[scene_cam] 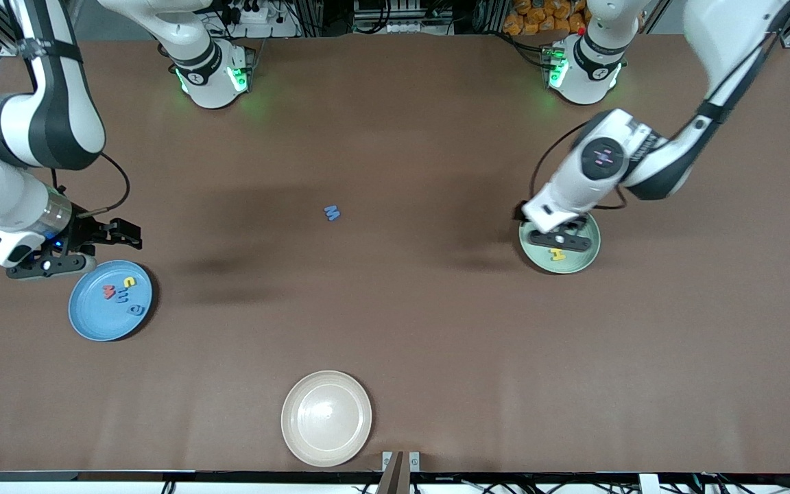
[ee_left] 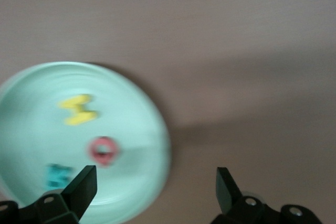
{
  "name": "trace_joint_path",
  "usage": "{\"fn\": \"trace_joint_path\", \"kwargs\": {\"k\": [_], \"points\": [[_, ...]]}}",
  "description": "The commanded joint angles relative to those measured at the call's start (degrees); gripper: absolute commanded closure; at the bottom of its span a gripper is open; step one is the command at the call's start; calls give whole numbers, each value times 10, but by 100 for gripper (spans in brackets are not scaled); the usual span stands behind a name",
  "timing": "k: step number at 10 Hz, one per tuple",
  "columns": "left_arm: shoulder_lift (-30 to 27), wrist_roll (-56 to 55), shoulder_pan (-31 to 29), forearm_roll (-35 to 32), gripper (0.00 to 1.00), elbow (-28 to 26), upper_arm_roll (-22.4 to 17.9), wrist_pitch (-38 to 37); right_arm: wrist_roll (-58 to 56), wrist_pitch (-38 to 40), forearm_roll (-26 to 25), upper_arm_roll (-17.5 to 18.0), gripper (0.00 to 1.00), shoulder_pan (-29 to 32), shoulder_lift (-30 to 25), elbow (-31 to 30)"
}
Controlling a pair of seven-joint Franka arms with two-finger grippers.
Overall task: Sort upper and lower case letters into plates
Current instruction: 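Reach the blue W with the left gripper while the right gripper withdraws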
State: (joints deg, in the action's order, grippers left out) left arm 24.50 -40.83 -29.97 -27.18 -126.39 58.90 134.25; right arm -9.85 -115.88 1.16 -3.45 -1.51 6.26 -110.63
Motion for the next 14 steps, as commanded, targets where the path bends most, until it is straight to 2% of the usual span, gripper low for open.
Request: {"fn": "trace_joint_path", "kwargs": {"k": [1,2,5,6,7,9,11,14], "points": [[76,-108,100,-9,0,93,-7,-7,22,50,-11,5,0,5,-28,22],[103,-148,169,-10,0,138,-40,-7,30,59,-11,5,0,5,-48,17],[152,-319,482,-1,0,305,-234,-7,58,75,-11,5,0,5,-82,21],[175,-385,559,0,0,348,-290,-7,63,76,-10,5,0,5,-90,27],[197,-450,604,7,0,381,-330,-7,65,88,-4,5,0,5,-93,36],[241,-555,642,50,0,447,-339,-7,99,143,4,5,0,6,-92,87],[256,-677,662,56,2,475,-340,-6,127,190,4,8,0,0,-86,138],[288,-678,696,53,1,489,-343,38,128,230,3,9,0,-16,-87,153]]}}
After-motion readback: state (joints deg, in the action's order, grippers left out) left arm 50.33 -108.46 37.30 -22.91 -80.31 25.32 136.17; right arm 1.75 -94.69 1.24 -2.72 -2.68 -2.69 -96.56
